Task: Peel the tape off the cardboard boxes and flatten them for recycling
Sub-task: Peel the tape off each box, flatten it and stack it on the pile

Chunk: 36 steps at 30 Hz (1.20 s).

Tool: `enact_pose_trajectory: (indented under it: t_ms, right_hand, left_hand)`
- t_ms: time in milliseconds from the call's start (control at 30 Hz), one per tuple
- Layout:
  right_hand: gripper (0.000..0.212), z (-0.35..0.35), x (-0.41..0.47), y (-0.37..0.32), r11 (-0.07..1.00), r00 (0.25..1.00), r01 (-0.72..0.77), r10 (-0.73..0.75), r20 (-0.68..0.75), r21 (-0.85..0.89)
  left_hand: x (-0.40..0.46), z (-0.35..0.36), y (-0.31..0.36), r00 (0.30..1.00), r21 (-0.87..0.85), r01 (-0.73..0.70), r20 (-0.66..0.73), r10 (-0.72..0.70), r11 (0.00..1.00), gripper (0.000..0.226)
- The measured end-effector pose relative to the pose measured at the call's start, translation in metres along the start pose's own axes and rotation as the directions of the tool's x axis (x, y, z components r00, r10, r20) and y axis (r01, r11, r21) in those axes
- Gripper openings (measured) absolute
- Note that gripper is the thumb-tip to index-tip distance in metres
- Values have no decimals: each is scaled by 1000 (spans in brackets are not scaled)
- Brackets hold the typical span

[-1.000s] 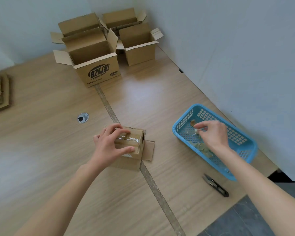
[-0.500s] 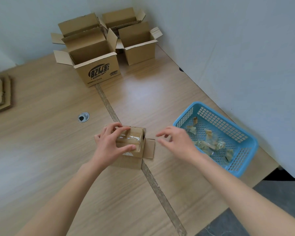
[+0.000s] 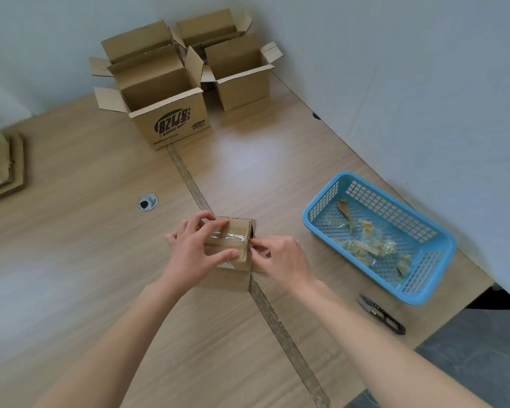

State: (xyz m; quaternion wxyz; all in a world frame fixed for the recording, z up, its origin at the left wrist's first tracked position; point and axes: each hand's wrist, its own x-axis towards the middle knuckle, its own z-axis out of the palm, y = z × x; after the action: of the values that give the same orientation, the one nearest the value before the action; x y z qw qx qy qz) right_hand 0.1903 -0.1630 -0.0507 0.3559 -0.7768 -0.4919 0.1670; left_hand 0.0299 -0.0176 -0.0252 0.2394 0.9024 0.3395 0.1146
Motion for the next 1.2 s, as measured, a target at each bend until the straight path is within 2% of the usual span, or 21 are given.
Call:
enact_pose_trajectory:
  t_ms: [333, 433, 533, 733, 800, 867, 933, 1033, 1200]
  right_hand:
    - [12, 6, -4, -3, 991, 996, 54, -62, -65, -125]
    - [15, 4, -2, -1, 989, 997, 69, -72, -13, -134]
    - [16, 2, 1, 2, 978, 991, 136, -133, 29, -159]
    - [5, -1, 7, 6, 927, 959, 265, -282, -29, -266]
    - [4, 2, 7, 10, 967, 979, 188, -200, -51, -174]
    - [15, 3, 4, 17, 998, 998, -17, 22, -67, 64]
    - [29, 1, -1, 24, 977, 989, -135, 142, -35, 166]
    - [34, -1, -2, 22, 999, 998, -16, 14, 69, 34]
    - [18, 4, 3, 10, 978, 994, 108, -102, 47, -178]
  left_hand:
    - [0, 2, 0, 1000, -21, -4, -14, 4, 1000, 74]
    - [0, 3, -1, 1000, -30, -16, -22, 15, 999, 72]
    - [0, 3, -3, 999, -37, -23, -25, 22, 999, 69]
    - [1, 3, -6, 999, -52, -34, -4, 34, 998, 69]
    - [1, 3, -6, 1000, -48, -30, -3, 29, 998, 70]
    - [1, 4, -7, 1000, -54, -30, -10, 29, 998, 70]
    - [1, 5, -7, 999, -68, -37, -21, 35, 997, 69]
    - [1, 5, -7, 999, -71, -35, -22, 33, 997, 69]
    - [0, 4, -5, 999, -55, -35, -14, 34, 998, 70]
